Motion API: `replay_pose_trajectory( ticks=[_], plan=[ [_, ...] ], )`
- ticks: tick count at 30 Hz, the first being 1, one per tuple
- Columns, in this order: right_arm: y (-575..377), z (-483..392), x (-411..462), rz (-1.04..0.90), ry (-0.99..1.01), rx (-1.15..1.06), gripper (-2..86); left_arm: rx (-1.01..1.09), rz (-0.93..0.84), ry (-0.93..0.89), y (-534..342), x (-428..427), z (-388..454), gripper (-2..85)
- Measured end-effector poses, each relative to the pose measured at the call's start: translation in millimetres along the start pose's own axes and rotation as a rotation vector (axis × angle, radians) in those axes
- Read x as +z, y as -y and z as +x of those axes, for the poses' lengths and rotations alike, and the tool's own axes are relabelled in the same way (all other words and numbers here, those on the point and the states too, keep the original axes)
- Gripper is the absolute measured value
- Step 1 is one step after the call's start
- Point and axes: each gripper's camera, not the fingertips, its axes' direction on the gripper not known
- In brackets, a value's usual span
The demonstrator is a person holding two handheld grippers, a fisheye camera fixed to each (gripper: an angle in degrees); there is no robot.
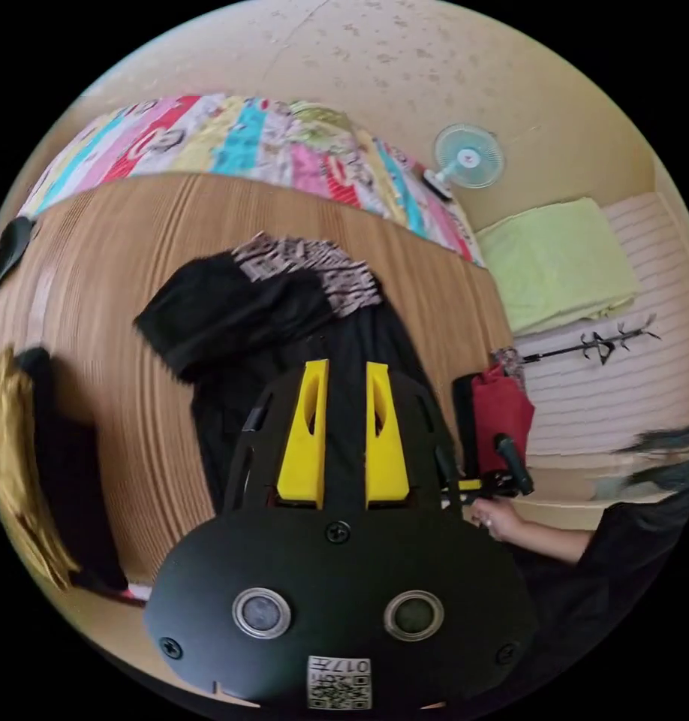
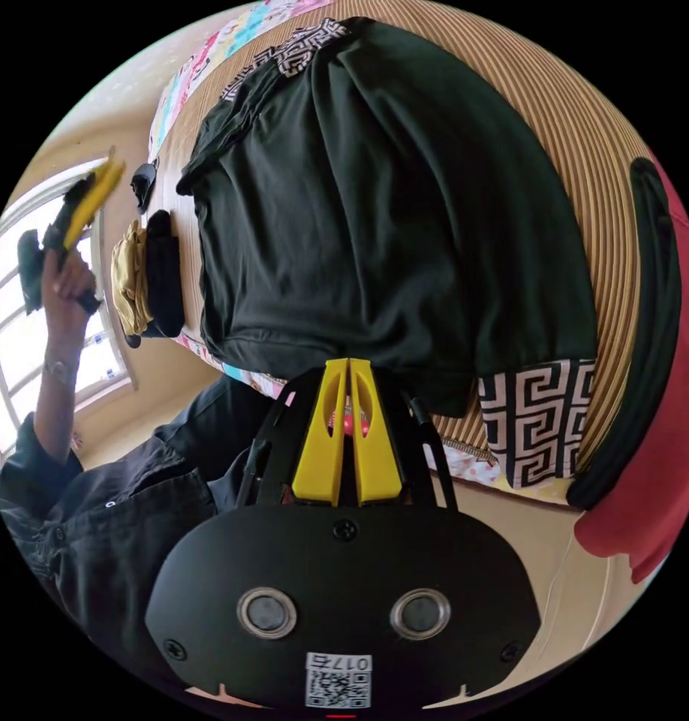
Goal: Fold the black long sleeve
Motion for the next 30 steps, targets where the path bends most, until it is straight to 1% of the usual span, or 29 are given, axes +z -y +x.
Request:
replay_pose_trajectory(
  ticks=[2,5,6,9,10,11,12,15,17,20,24,26,28,30],
  plan=[
    [0,-1,-10,0.009,-0.004,-0.051,0.5,-0.179,-0.079,0.048,-54,6,-58,10.5],
    [2,-5,-17,0.007,-0.030,-0.102,0.4,-0.306,-0.153,0.077,-112,15,-98,11.3],
    [3,-5,-17,-0.003,-0.038,-0.106,0.4,-0.308,-0.169,0.092,-120,18,-100,11.2],
    [8,-2,-2,-0.117,-0.104,-0.121,0.4,-0.262,-0.293,0.130,-145,44,-94,10.8],
    [9,0,7,-0.185,-0.112,-0.131,0.4,-0.241,-0.359,0.130,-150,59,-90,9.7],
    [8,2,7,-0.201,-0.105,-0.145,0.4,-0.224,-0.422,0.139,-155,73,-88,8.0],
    [7,3,5,-0.198,-0.109,-0.144,0.4,-0.225,-0.446,0.152,-156,77,-87,6.7],
    [4,4,-6,-0.202,-0.138,-0.161,0.4,-0.268,-0.444,0.122,-160,72,-96,4.2],
    [-4,-4,-14,-0.197,-0.205,-0.225,0.4,-0.341,-0.472,0.076,-160,63,-115,2.6],
    [-20,-16,-13,-0.234,-0.234,-0.323,0.4,-0.362,-0.461,0.130,-162,36,-132,1.3],
    [-38,-26,-4,-0.280,-0.155,-0.357,0.4,-0.380,-0.485,0.174,-173,9,-145,0.5],
    [-44,-28,-6,-0.295,-0.129,-0.349,0.5,-0.451,-0.496,0.273,-187,-10,-153,0.1],
    [-46,-22,-20,-0.245,-0.097,-0.308,0.5,-0.497,-0.489,0.262,-199,-23,-160,-0.1],
    [-46,-3,-41,-0.180,0.017,-0.221,0.8,-0.537,-0.479,0.216,-208,-33,-167,-0.2]
  ],
)
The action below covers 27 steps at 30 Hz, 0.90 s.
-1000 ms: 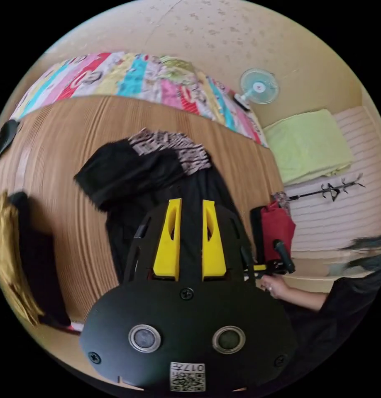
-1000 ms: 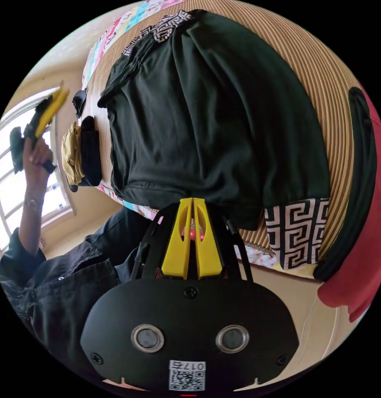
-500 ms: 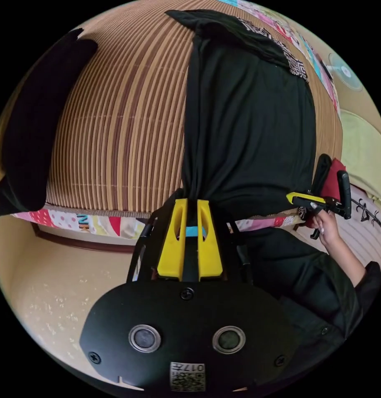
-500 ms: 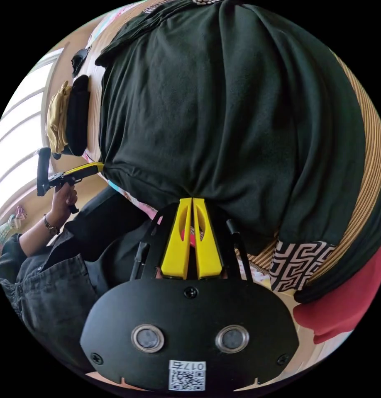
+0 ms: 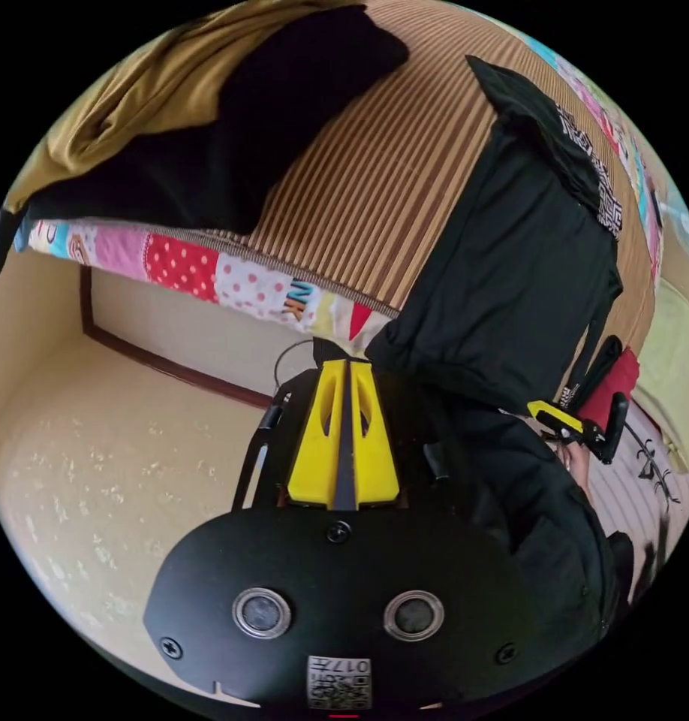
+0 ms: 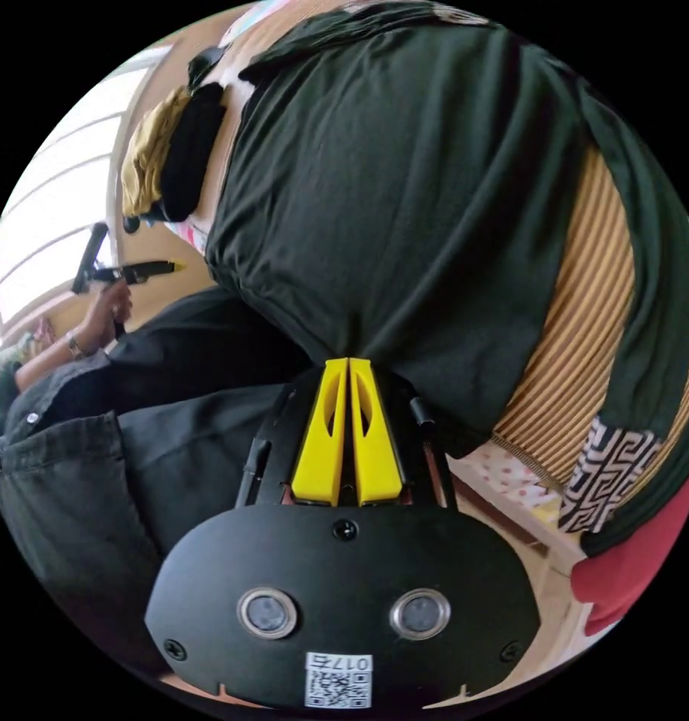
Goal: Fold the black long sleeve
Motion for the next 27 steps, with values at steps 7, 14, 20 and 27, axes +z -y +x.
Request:
replay_pose_trajectory(
  ticks=[7,14,20,27],
  plan=[
    [-123,145,-26,0.629,0.932,0.850,4.2,-0.120,0.007,-0.026,-13,-12,-11,-0.7],
    [-226,161,40,1.212,1.464,1.399,12.7,-0.002,0.052,-0.042,-11,-28,50,-0.6],
    [-205,163,25,1.153,1.363,1.427,12.7,0.129,0.046,0.064,-19,-31,91,-0.6],
    [-198,146,-3,1.195,1.144,1.399,5.1,0.091,0.073,0.104,-41,-30,73,-0.5]
  ],
)
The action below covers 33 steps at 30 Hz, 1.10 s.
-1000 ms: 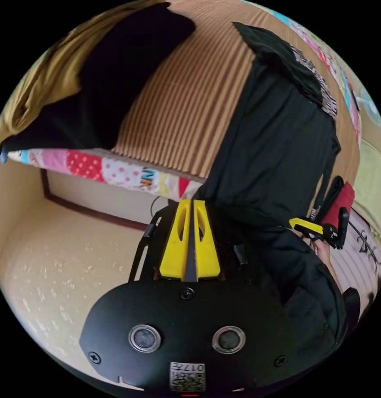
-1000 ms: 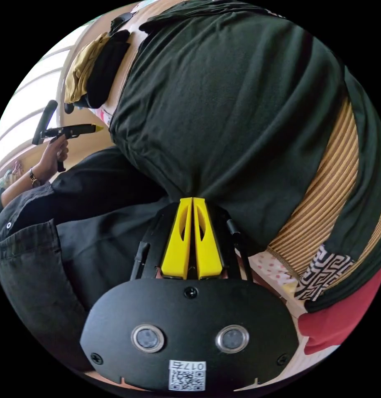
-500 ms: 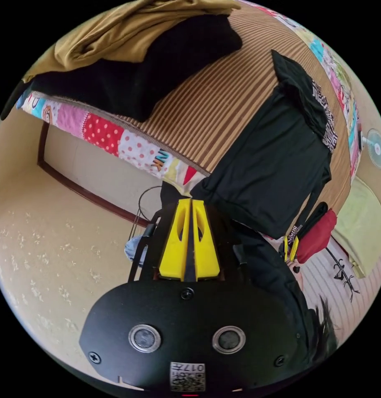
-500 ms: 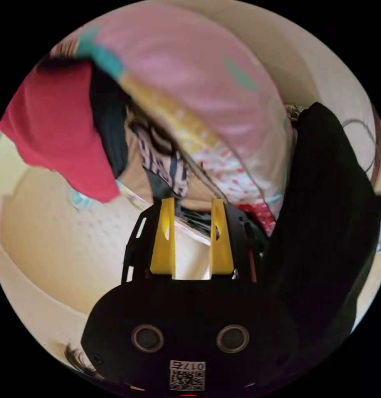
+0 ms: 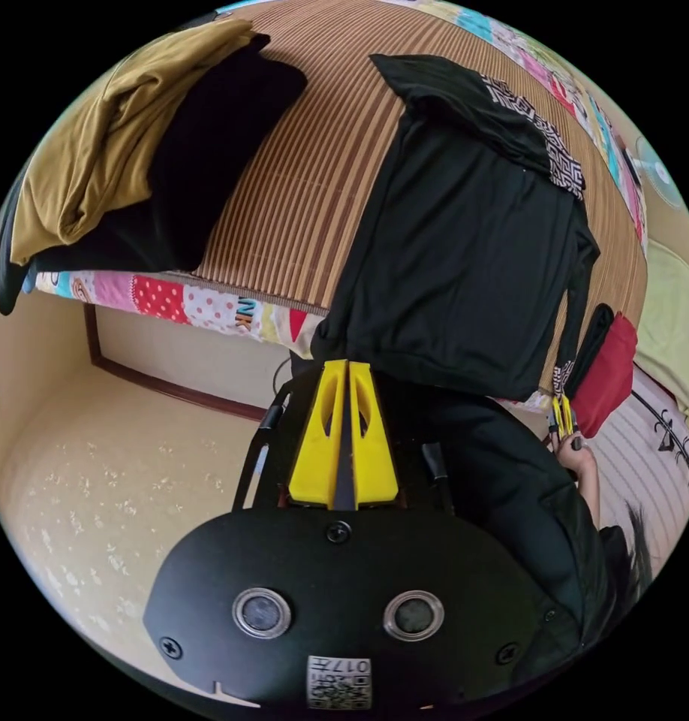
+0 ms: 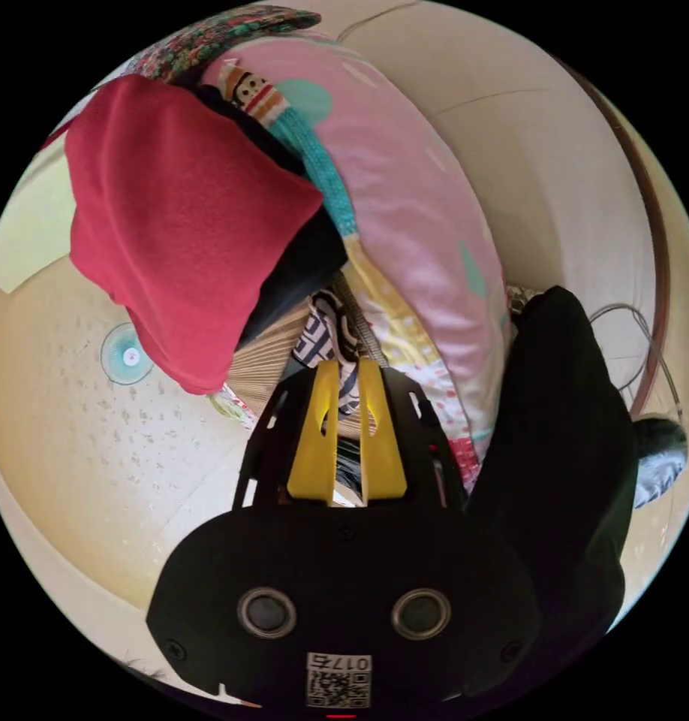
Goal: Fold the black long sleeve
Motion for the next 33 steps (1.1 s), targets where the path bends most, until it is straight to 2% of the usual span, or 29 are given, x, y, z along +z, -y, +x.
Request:
replay_pose_trajectory(
  ticks=[4,6,8,10,12,14,15,17,21,24,26,28,32,33],
  plan=[
    [-14,15,8,-0.035,0.096,0.069,3.9,-0.086,0.005,-0.049,-22,6,-24,-0.5],
    [-32,10,9,-0.058,0.239,0.037,3.6,-0.106,0.001,-0.074,-31,9,-32,-0.5],
    [-58,-3,11,-0.094,0.489,0.065,3.4,-0.134,-0.001,-0.075,-42,12,-41,-0.5],
    [-75,-30,17,-0.126,0.596,0.047,3.3,-0.150,-0.004,-0.087,-49,14,-48,-0.5],
    [-92,-80,29,-0.196,0.607,-0.133,3.3,-0.159,0.001,-0.102,-57,16,-54,-0.4],
    [-136,-153,58,-0.271,0.589,-0.444,3.3,-0.178,0.026,-0.120,-68,16,-62,-0.3],
    [-150,-169,68,-0.289,0.590,-0.518,3.3,-0.182,0.033,-0.128,-70,16,-64,-0.2],
    [-225,-217,121,-0.408,0.572,-0.804,3.5,-0.196,0.054,-0.172,-82,18,-72,0.4],
    [-363,-222,225,-0.677,0.481,-1.131,4.1,-0.210,0.072,-0.217,-97,23,-81,3.5],
    [-458,-156,328,-0.895,0.217,-1.285,5.8,-0.190,0.052,-0.239,-106,27,-84,7.4],
    [-509,-64,400,-1.158,-0.166,-1.317,7.7,-0.190,0.060,-0.233,-114,24,-88,8.7],
    [-529,14,423,-1.314,-0.428,-1.342,8.2,-0.194,0.065,-0.248,-118,23,-93,9.0],
    [-511,160,400,-1.454,-0.881,-1.476,8.1,-0.177,0.060,-0.270,-121,24,-105,9.1],
    [-502,176,394,-1.475,-0.936,-1.480,8.1,-0.171,0.056,-0.265,-121,25,-107,9.1]
  ],
)
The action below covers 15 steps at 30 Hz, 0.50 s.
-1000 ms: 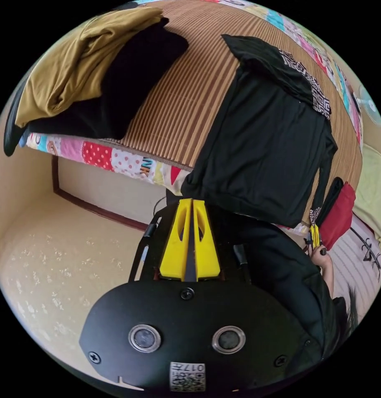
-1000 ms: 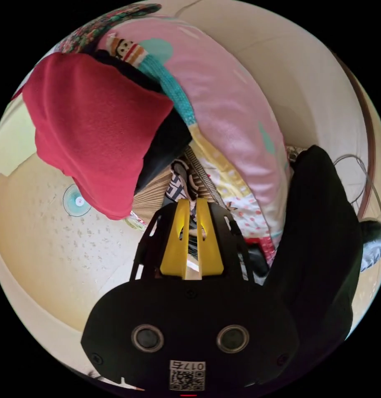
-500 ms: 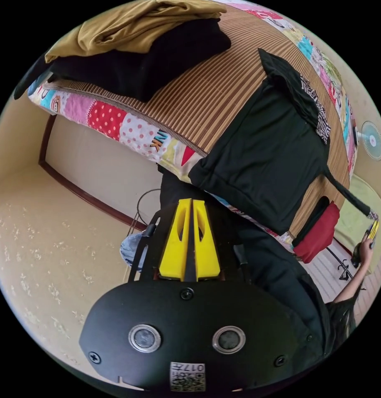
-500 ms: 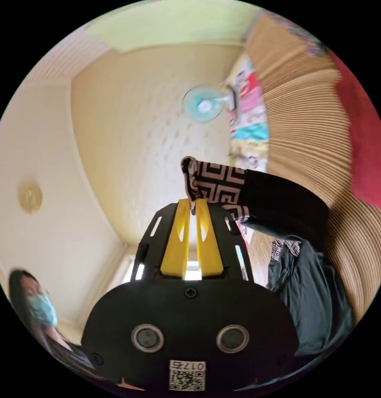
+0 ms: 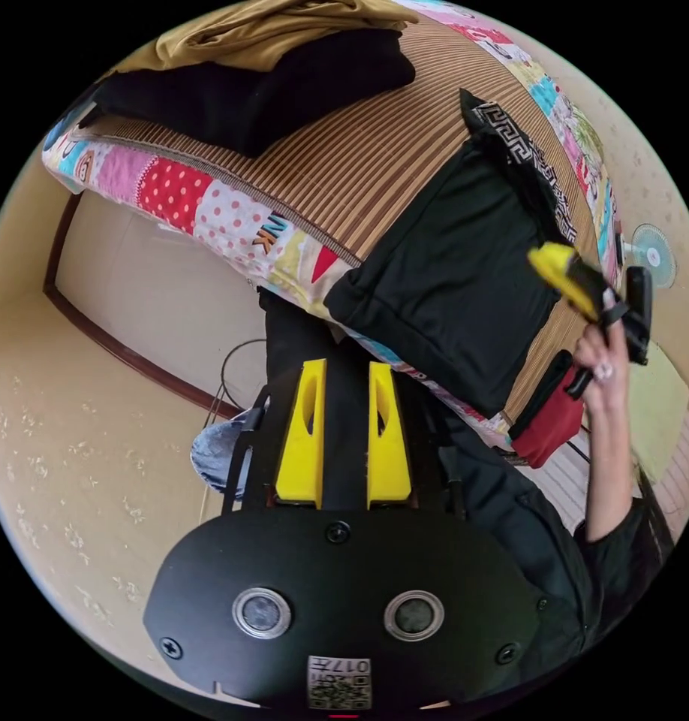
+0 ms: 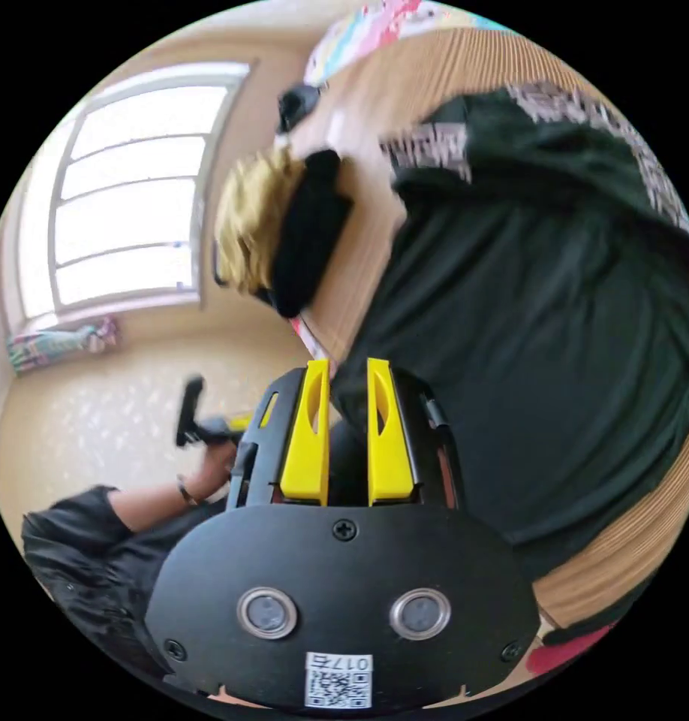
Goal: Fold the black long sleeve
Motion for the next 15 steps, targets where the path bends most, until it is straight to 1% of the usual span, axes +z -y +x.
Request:
replay_pose_trajectory(
  ticks=[2,4,6,10,11,13,15],
  plan=[
    [-47,33,33,-0.116,-0.063,0.058,8.1,0.030,-0.023,0.017,6,-1,-8,9.4],
    [-87,58,30,-0.117,-0.061,0.113,8.1,0.052,-0.031,0.023,13,-6,-14,9.9],
    [-124,82,12,-0.069,-0.047,0.182,8.0,0.078,-0.045,0.012,24,-11,-21,10.6],
    [-201,133,-49,0.124,-0.008,0.391,7.7,0.154,-0.058,0.041,49,-27,-27,11.4],
    [-218,144,-62,0.179,0.009,0.444,7.8,0.168,-0.077,0.020,58,-28,-29,11.9],
    [-237,158,-75,0.246,0.047,0.514,8.0,0.183,-0.125,-0.033,72,-26,-31,12.7],
    [-244,165,-77,0.273,0.092,0.540,8.3,0.199,-0.135,-0.020,81,-28,-31,12.9]
  ],
)
